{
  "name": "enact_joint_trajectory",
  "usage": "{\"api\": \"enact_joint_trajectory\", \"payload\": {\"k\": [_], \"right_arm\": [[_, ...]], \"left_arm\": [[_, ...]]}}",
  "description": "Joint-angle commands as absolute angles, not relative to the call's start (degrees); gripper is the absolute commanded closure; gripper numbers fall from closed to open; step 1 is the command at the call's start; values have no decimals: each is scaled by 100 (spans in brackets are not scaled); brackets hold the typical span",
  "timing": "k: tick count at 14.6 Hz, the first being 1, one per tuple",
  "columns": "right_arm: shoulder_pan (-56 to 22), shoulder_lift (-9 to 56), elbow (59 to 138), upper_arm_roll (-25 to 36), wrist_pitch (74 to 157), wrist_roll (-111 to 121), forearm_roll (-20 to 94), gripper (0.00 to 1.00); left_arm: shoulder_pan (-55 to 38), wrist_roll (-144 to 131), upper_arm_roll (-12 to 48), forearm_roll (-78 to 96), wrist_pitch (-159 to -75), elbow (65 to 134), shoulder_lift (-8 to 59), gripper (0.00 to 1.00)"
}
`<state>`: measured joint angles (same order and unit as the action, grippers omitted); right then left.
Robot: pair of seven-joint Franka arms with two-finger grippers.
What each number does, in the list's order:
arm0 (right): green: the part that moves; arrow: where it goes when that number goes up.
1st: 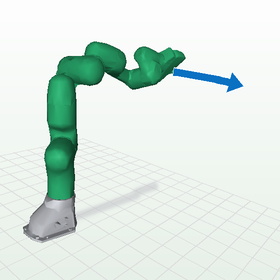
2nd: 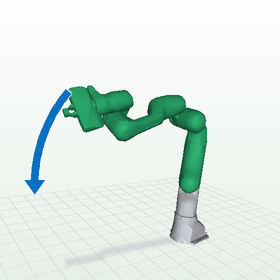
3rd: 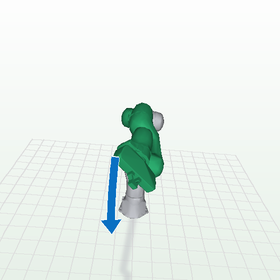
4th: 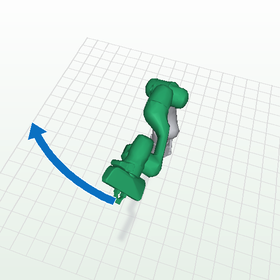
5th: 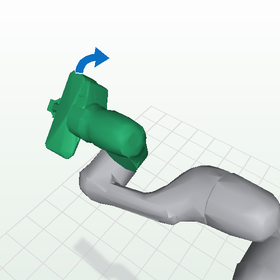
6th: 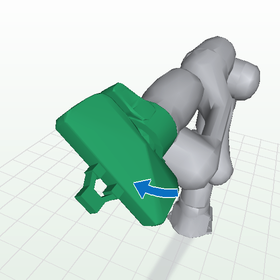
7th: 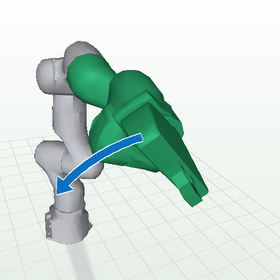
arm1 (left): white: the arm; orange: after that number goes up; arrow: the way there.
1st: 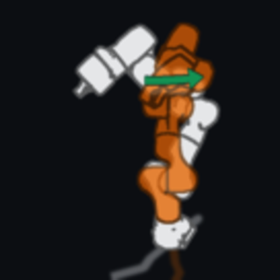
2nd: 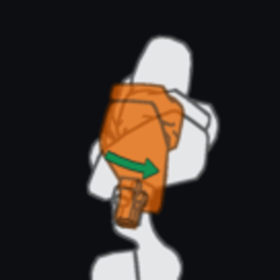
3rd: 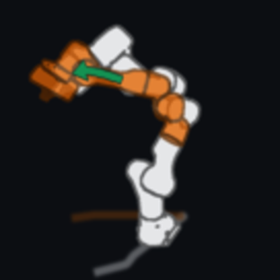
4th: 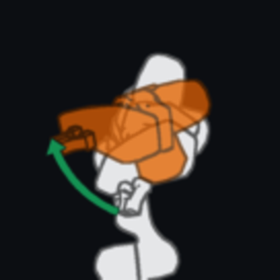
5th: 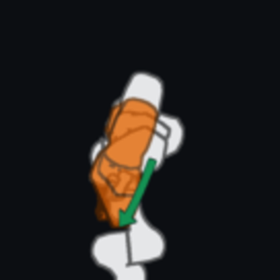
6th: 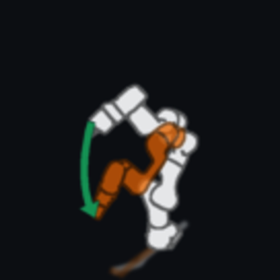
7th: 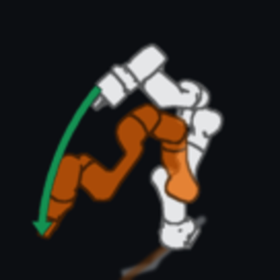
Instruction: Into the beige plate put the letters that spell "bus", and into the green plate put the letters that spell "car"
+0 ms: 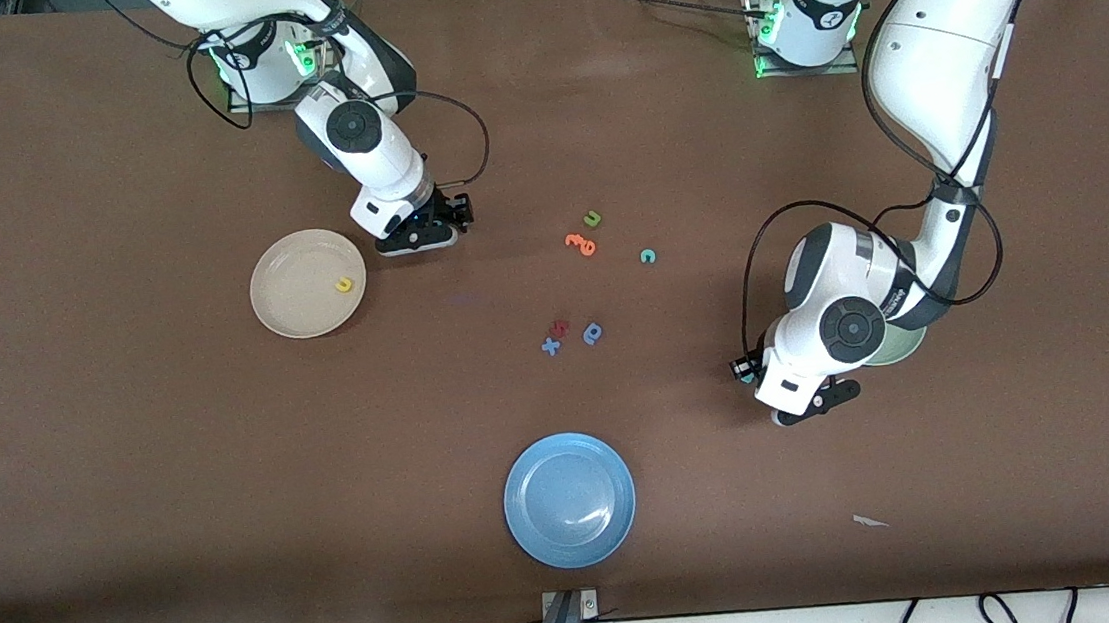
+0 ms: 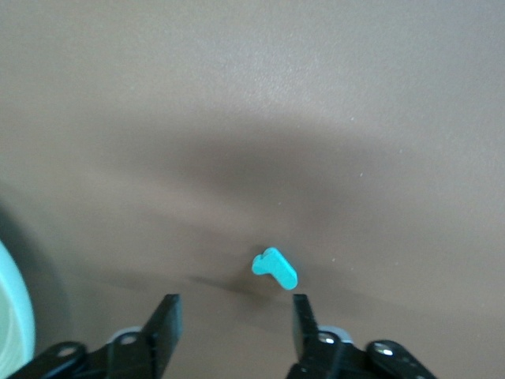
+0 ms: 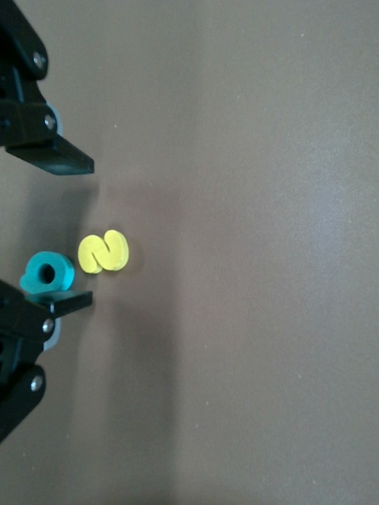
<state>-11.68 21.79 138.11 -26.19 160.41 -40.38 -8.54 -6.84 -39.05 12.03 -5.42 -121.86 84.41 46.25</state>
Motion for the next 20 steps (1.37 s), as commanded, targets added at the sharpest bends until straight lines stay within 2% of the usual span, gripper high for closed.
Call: {"api": "enact_joint_trajectory", "payload": {"k": [1,3,6,9,13,15,18,20], "right_arm": [[-1195,2127,14018,-2488,16286,-4052,-1107,48],[-1195,2136,14027,-2461,16330,-4052,-1151,51],[-1195,2127,14027,-2461,16330,-4043,-1186,65],[-1195,2136,14027,-2461,16330,-4025,-1230,100],[-1195,2092,14019,-2417,16286,-4025,-1230,100],[-1195,1961,14010,-2417,16199,-4017,-1230,100],[-1187,1373,13957,-2408,15332,-3920,-1213,100],[-1178,1196,13939,-2417,15074,-3876,-1178,100]], "left_arm": [[-729,-4043,1195,-422,-12225,7990,4947,28],[-747,-4139,1195,-422,-12331,7910,5062,29],[-765,-4140,1195,-422,-12437,7910,5133,30],[-773,-4148,1195,-422,-12445,7910,5150,41],[-765,-4140,1195,-431,-12445,7910,5150,57],[-765,-4113,1195,-439,-12445,7910,5168,57],[-765,-4078,1195,-448,-12454,7919,5194,62],[-765,-4078,1195,-448,-12489,7910,5194,67]]}}
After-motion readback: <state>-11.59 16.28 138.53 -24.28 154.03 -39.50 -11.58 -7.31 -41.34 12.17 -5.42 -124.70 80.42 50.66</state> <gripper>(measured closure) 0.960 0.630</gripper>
